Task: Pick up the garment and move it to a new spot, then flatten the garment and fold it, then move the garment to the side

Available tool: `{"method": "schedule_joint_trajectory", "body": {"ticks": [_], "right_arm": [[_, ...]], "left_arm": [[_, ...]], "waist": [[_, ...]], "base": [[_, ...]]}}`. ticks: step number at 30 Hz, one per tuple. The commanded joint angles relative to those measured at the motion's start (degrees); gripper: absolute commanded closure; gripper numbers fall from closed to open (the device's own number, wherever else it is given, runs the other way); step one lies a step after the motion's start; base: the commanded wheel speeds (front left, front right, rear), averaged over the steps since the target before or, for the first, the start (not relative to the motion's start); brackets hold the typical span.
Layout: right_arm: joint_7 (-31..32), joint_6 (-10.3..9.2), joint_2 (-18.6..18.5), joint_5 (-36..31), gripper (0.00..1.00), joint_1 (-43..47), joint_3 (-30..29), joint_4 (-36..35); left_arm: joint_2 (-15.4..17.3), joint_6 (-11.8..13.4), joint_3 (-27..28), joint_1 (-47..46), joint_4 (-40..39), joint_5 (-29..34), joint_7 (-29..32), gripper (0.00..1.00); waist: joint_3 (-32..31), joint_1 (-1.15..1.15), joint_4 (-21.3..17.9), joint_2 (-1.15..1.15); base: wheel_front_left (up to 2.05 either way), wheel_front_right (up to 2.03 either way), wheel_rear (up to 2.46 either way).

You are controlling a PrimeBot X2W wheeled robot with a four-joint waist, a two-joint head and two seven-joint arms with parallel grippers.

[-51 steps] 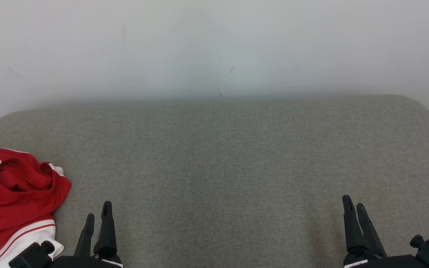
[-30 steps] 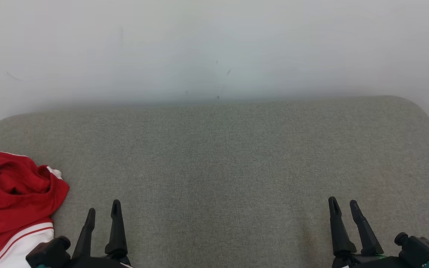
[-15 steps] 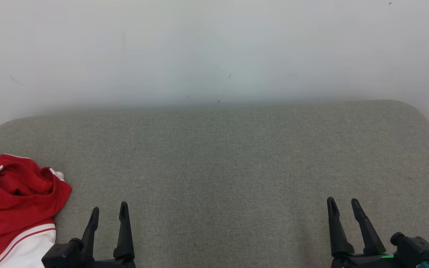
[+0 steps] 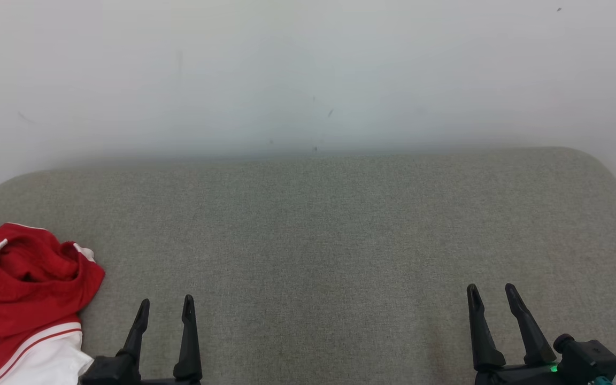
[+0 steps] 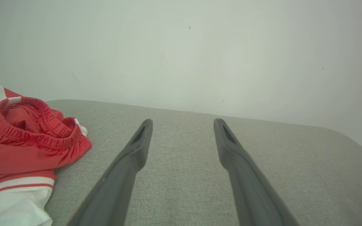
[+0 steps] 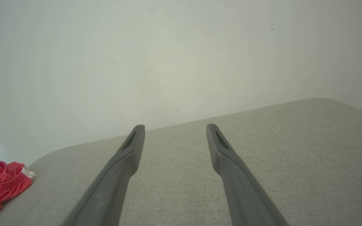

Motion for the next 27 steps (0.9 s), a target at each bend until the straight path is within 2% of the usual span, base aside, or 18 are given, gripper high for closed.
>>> {"method": "schedule_joint_trajectory", "body": {"ticks": [1, 27], "right_arm": [[-0.3, -0.09, 0.3, -2.0, 0.0, -0.2, -0.3, 0.0], [-1.1, -0.11, 1.8, -15.3, 0.0, 0.3, -0.9, 1.6]], "left_arm": [[0.0, 0.1, -0.3, 0.3, -0.2, 1.8, -0.7, 0.0], [-0.7, -0.6, -1.7, 1.0, 2.0, 13.2, -3.8, 0.0]], "waist": [[-0.1, 0.0, 0.0, 0.0], [-0.8, 0.0, -0.4, 0.0]], "base": [[0.0, 0.0, 0.0], [0.0, 0.0, 0.0]]}}
